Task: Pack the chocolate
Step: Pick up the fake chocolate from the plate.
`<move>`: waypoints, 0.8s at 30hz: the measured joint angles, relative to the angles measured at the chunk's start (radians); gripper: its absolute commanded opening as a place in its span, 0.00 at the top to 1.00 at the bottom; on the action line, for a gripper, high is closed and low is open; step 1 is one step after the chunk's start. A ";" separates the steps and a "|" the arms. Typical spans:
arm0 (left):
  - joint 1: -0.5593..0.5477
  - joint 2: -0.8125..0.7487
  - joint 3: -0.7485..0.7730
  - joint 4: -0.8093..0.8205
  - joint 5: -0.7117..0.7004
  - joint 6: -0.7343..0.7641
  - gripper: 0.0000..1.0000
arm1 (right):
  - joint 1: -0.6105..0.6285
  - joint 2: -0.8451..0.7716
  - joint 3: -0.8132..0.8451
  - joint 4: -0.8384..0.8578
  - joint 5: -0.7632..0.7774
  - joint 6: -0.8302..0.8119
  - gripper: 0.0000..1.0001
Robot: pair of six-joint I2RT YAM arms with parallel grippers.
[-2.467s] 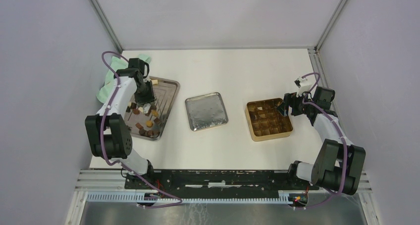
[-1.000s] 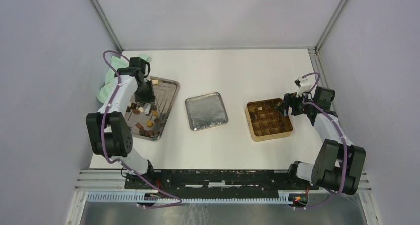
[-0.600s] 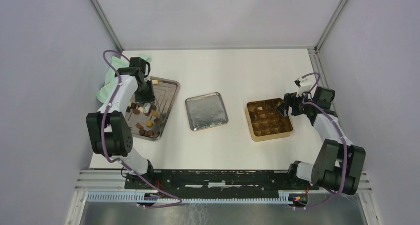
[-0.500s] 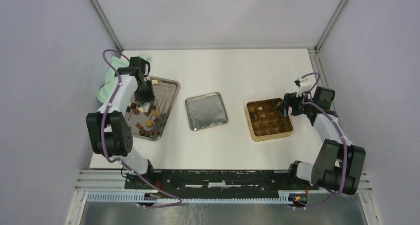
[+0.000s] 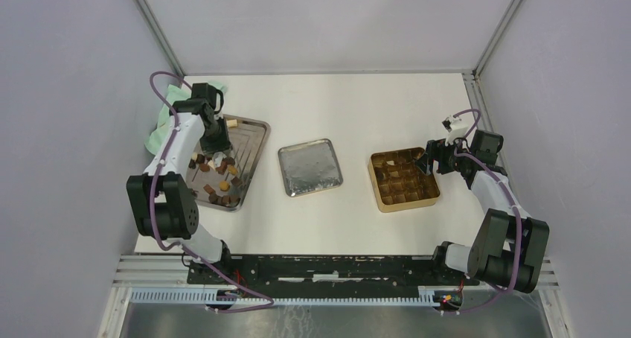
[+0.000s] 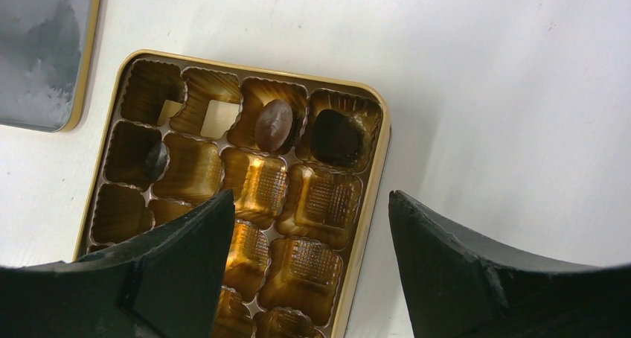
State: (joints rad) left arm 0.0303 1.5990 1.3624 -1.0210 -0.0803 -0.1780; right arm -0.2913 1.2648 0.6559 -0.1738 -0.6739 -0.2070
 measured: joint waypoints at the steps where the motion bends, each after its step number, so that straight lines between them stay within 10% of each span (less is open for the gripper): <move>1: 0.000 -0.005 0.000 0.000 0.000 0.000 0.98 | 0.000 0.000 0.000 0.000 0.000 0.000 0.19; 24: -0.058 -0.312 -0.163 0.061 0.398 -0.091 0.98 | 0.000 -0.007 0.000 0.000 -0.044 -0.003 0.18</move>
State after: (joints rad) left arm -0.0280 1.2865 1.1995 -0.9596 0.3180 -0.2691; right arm -0.2913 1.2579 0.6559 -0.1741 -0.7177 -0.2100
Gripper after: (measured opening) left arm 0.381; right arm 0.812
